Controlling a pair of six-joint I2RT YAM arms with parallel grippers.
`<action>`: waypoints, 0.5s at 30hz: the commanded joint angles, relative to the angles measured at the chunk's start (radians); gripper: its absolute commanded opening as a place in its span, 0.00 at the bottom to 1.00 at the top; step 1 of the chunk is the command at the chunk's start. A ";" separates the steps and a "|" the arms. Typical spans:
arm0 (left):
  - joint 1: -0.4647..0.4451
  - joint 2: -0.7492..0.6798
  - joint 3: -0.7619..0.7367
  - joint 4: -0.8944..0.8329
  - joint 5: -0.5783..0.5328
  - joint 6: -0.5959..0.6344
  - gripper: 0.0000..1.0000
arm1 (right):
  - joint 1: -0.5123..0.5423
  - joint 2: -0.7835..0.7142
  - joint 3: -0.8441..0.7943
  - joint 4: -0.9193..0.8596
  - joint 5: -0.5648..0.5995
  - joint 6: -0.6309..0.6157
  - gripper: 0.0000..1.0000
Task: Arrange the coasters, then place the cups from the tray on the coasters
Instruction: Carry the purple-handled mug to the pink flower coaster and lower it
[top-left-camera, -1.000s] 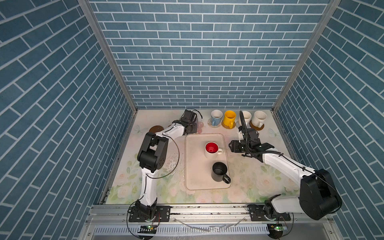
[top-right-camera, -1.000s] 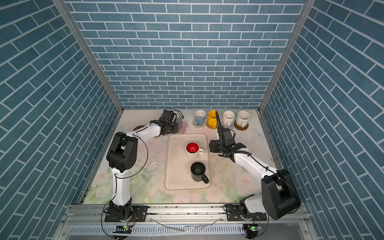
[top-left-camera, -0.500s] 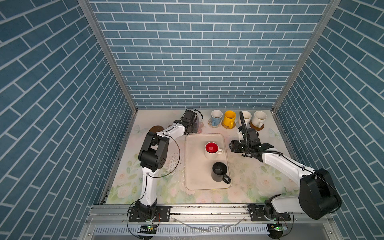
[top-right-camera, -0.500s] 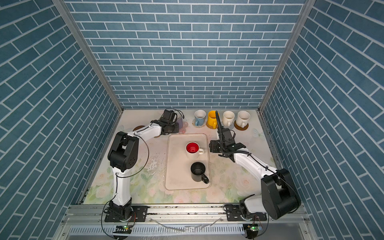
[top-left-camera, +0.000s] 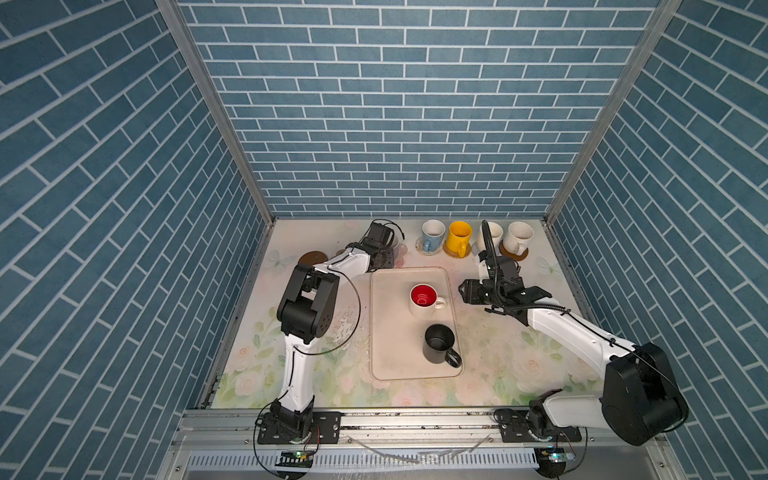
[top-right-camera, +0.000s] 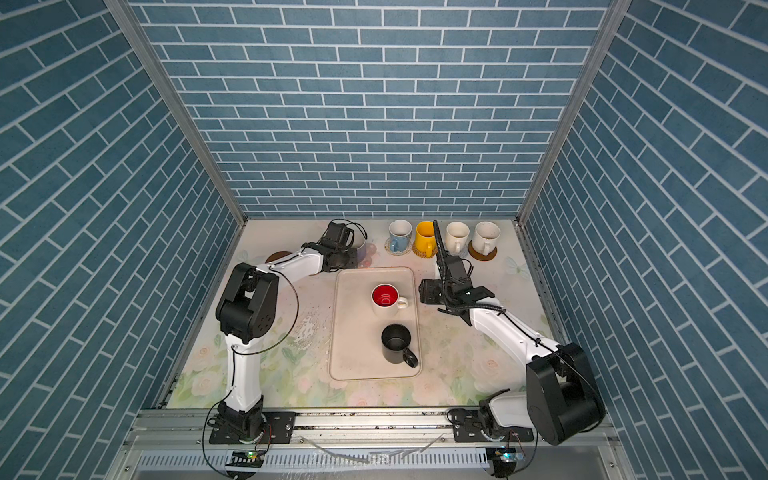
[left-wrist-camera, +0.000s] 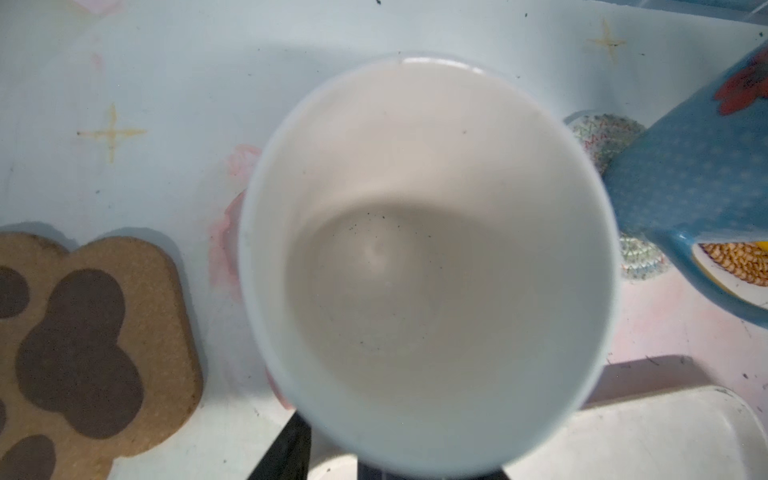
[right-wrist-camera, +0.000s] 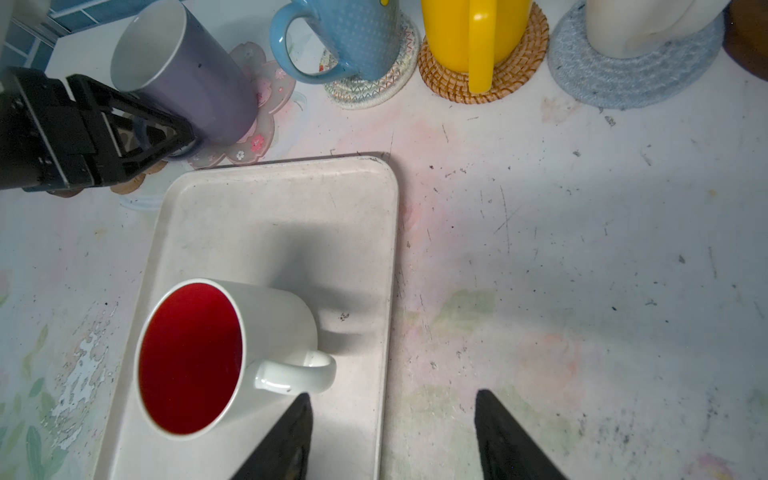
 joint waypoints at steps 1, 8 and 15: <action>0.003 -0.047 -0.031 0.002 -0.030 -0.005 0.60 | -0.002 -0.026 0.005 -0.015 -0.009 -0.034 0.63; 0.004 -0.161 -0.089 -0.015 -0.079 0.006 0.95 | -0.002 -0.011 0.006 -0.041 -0.088 -0.023 0.63; 0.002 -0.344 -0.230 0.019 -0.079 -0.031 0.99 | 0.002 0.013 -0.005 -0.069 -0.179 -0.020 0.64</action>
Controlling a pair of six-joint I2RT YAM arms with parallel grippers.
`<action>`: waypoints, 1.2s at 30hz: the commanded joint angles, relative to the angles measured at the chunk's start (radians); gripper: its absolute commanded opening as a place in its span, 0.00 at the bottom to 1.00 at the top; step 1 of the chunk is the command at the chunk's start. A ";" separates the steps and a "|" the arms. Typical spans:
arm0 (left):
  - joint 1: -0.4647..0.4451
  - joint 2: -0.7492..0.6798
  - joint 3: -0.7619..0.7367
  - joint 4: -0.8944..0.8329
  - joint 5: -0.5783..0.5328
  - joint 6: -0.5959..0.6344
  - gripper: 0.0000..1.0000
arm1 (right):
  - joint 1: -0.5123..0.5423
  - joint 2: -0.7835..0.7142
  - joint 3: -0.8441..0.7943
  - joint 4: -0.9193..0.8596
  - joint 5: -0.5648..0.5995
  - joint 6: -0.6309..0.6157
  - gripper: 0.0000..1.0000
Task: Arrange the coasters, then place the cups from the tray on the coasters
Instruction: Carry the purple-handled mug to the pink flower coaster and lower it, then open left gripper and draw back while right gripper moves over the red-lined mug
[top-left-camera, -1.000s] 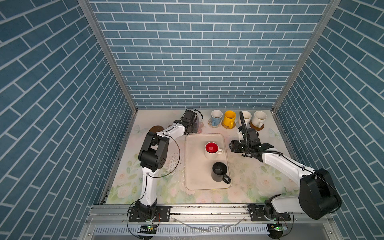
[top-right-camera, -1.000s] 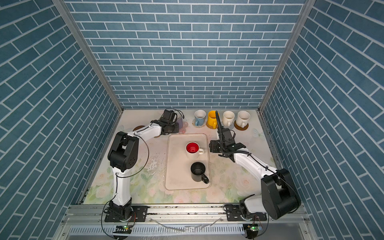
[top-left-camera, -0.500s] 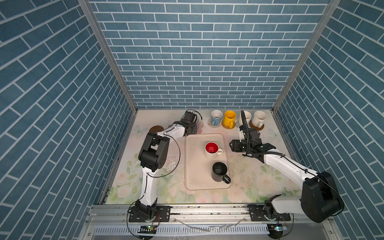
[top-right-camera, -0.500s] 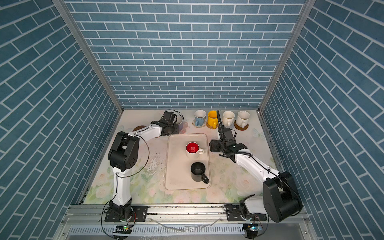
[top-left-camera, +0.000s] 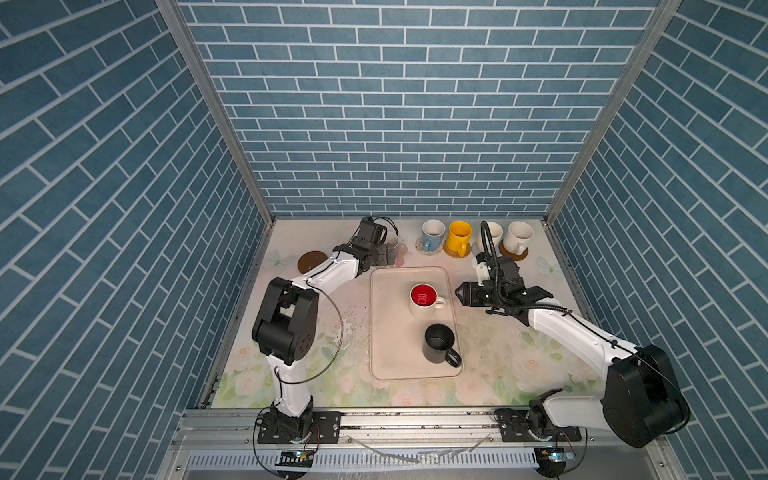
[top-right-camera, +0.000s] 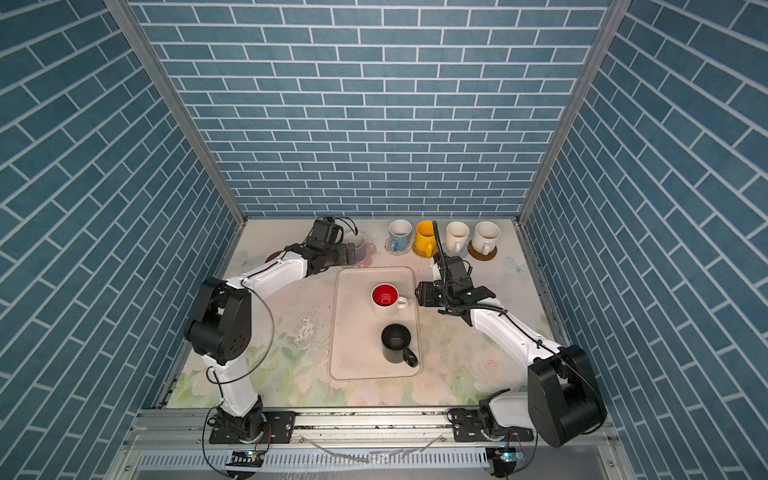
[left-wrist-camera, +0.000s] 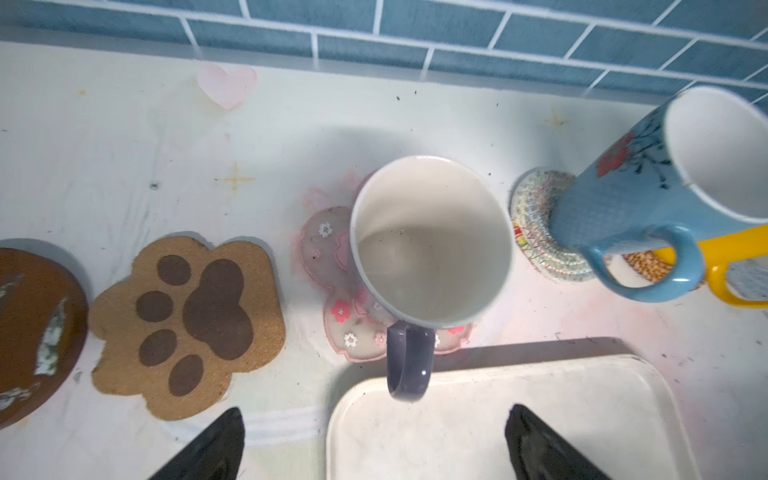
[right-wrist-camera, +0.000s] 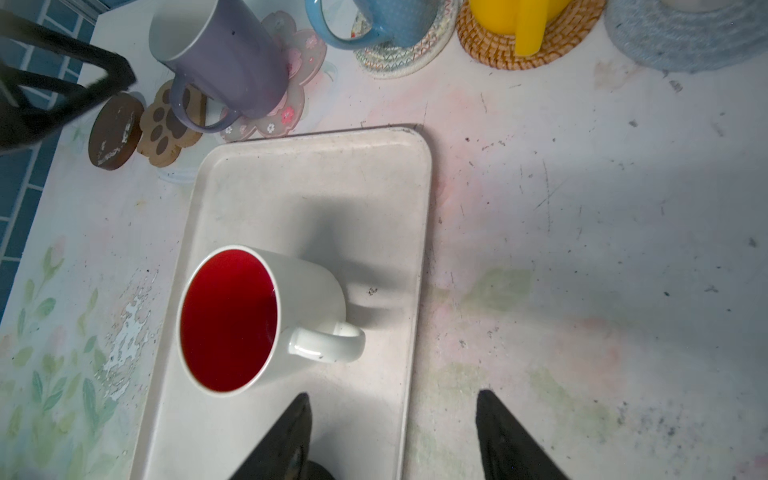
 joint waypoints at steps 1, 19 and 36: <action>0.001 -0.083 -0.077 0.015 -0.008 -0.029 0.99 | 0.006 0.022 -0.005 -0.035 -0.073 -0.023 0.63; -0.112 -0.625 -0.538 -0.005 0.058 -0.120 0.99 | 0.031 0.133 0.012 -0.076 -0.120 -0.151 0.68; -0.134 -0.969 -0.719 -0.197 0.066 -0.123 0.99 | 0.103 0.319 0.146 -0.119 -0.070 -0.345 0.69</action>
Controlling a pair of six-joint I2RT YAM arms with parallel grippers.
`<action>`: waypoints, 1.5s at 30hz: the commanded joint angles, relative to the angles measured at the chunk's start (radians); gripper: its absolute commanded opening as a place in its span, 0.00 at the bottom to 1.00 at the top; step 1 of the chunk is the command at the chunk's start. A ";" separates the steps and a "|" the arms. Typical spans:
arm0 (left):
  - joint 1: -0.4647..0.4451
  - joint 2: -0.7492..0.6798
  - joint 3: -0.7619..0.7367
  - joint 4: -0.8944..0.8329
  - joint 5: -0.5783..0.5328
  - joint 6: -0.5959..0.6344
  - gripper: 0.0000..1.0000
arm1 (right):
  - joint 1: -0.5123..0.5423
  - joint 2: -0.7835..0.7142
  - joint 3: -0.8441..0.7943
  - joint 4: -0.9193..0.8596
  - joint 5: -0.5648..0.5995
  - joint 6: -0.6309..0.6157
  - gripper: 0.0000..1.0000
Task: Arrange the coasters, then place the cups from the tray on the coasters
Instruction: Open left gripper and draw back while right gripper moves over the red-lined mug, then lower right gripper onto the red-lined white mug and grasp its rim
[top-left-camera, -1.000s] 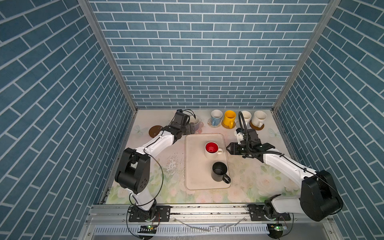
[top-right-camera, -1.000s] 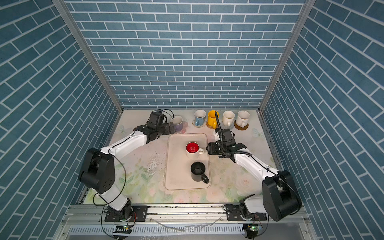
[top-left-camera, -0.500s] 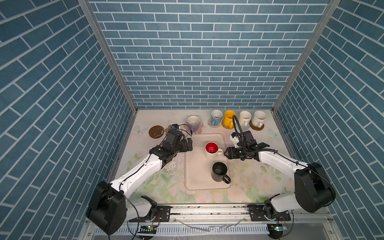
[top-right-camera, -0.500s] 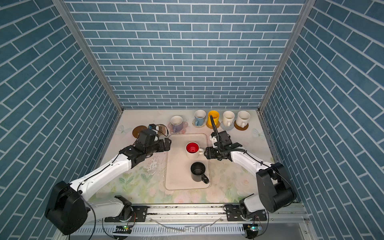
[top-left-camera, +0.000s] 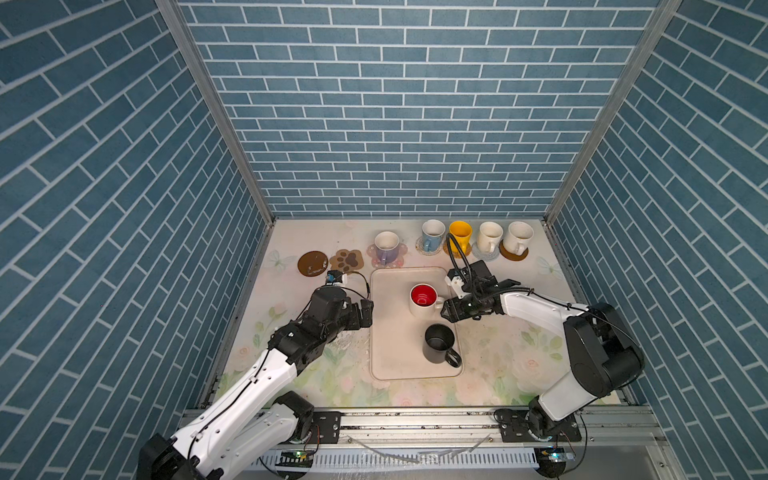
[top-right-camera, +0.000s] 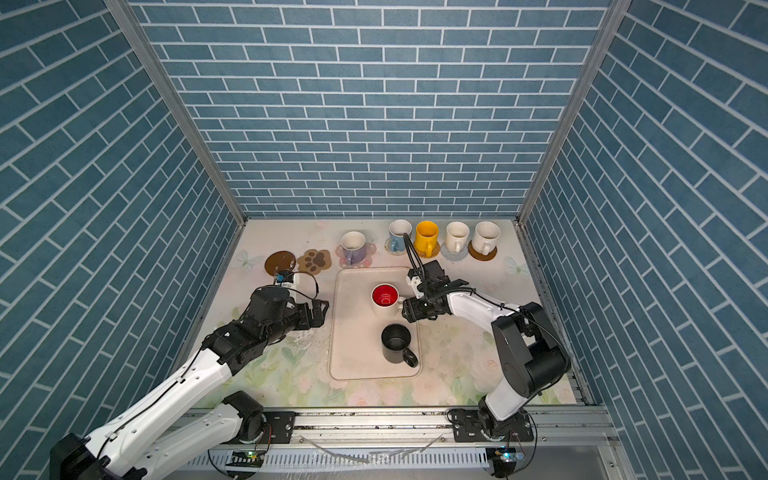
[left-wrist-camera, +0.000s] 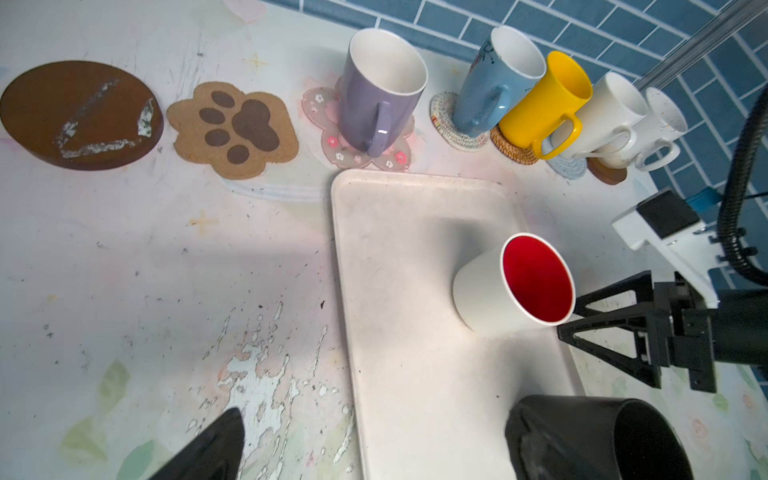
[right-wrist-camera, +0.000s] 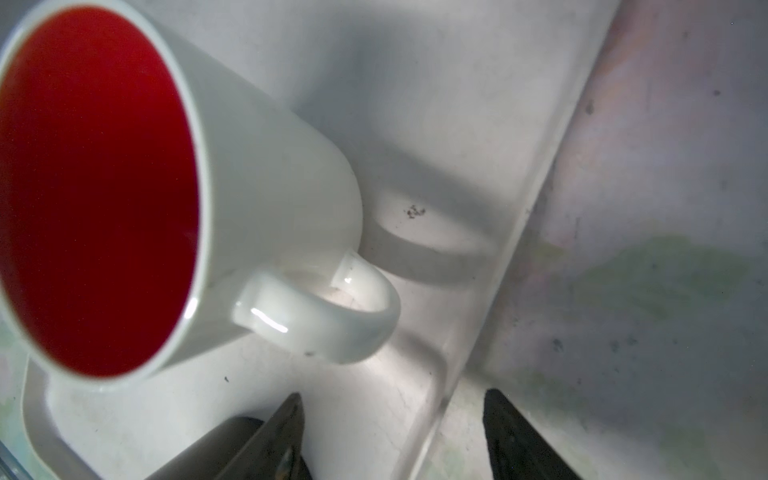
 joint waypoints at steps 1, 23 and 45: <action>-0.004 -0.020 -0.018 -0.053 0.005 0.007 0.99 | 0.022 0.035 0.061 -0.039 0.022 -0.104 0.69; -0.003 -0.065 -0.015 -0.121 0.003 0.040 0.99 | 0.071 0.124 0.187 -0.074 -0.018 -0.290 0.63; -0.004 -0.072 0.072 -0.191 -0.018 0.070 0.99 | 0.154 0.200 0.258 -0.081 0.005 -0.275 0.27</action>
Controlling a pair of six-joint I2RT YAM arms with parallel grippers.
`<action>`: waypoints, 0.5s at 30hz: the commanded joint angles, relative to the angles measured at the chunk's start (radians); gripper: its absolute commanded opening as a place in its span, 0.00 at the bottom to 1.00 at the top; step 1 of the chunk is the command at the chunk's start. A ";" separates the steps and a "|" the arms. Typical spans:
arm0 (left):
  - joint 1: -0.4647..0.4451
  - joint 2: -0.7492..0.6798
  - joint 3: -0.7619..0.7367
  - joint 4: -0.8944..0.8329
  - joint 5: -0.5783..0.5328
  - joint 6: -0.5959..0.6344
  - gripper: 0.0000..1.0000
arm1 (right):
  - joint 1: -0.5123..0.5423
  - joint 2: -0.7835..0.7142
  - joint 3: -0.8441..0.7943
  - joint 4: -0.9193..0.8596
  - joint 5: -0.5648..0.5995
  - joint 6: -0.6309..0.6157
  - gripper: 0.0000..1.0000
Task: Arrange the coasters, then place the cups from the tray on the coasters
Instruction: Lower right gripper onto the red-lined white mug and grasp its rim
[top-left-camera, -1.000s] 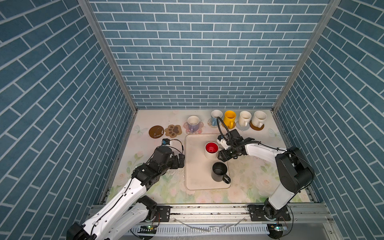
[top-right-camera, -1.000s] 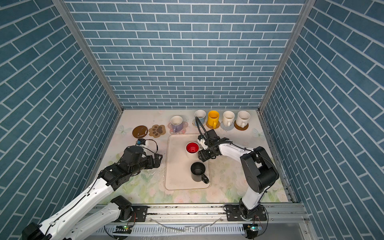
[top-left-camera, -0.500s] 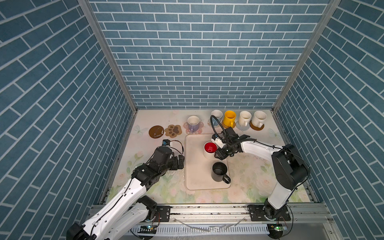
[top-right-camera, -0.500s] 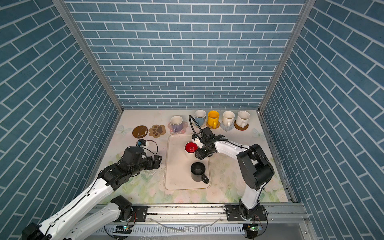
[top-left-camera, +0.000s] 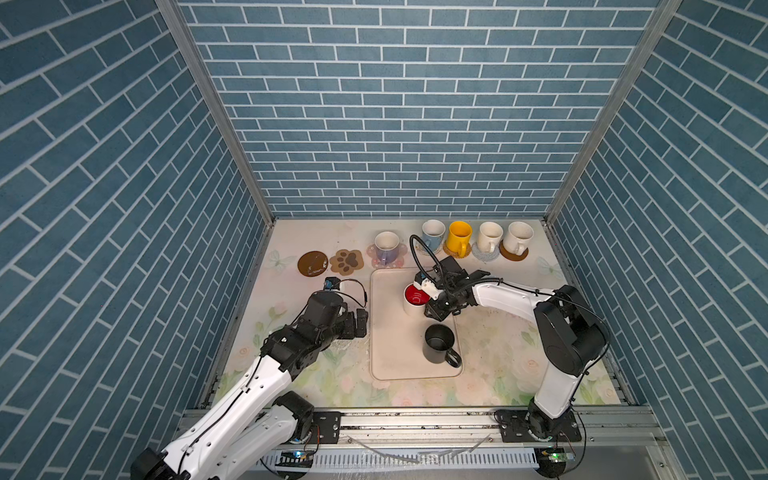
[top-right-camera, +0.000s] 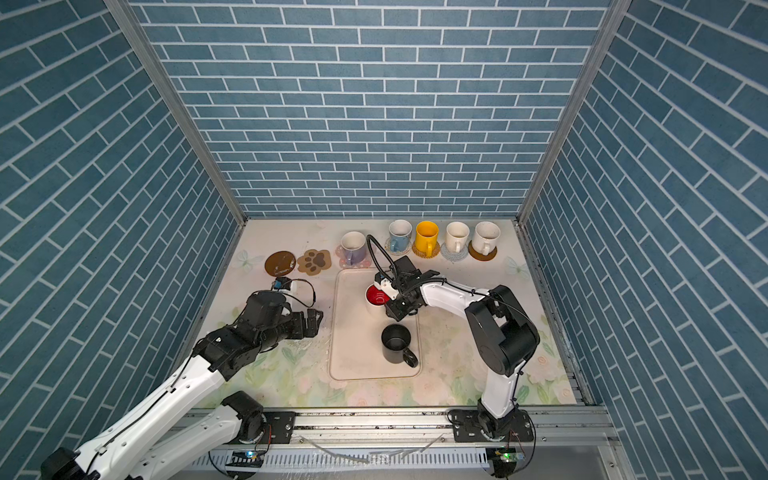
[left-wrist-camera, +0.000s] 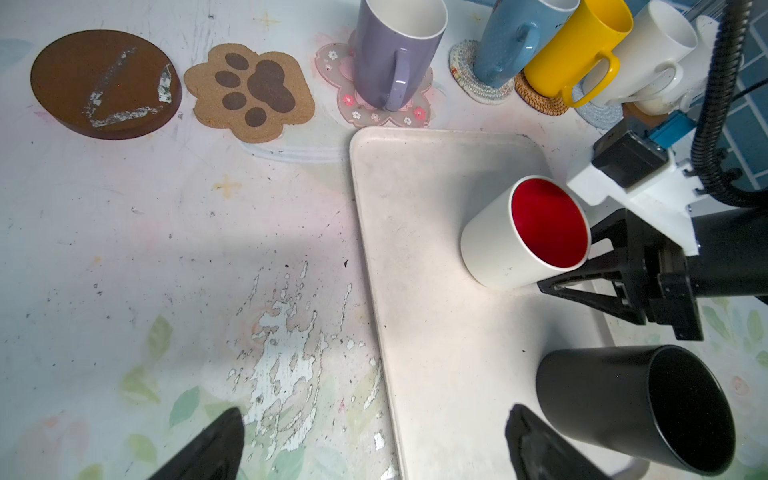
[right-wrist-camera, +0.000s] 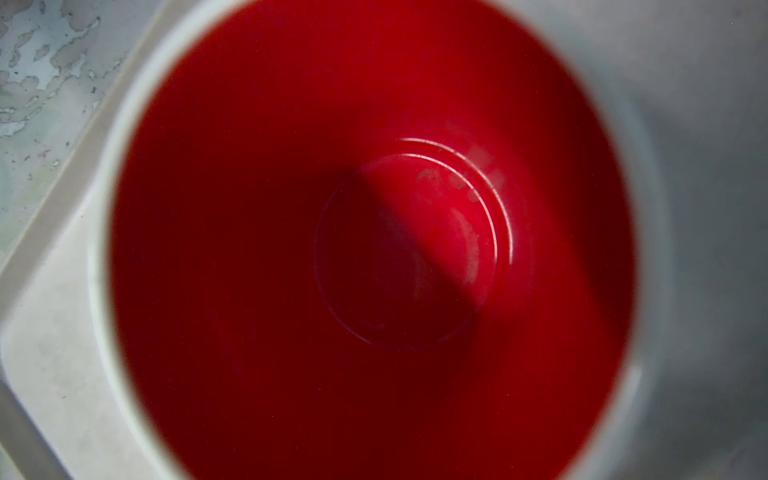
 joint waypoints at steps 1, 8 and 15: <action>-0.003 -0.015 0.046 -0.040 -0.016 0.021 0.99 | 0.012 0.014 0.045 -0.008 0.003 -0.019 0.25; -0.002 -0.030 0.069 -0.065 -0.025 0.030 0.99 | 0.023 0.004 0.063 -0.019 0.020 -0.014 0.00; -0.002 -0.042 0.101 -0.103 -0.047 0.047 0.99 | 0.040 -0.006 0.102 -0.030 0.042 -0.010 0.00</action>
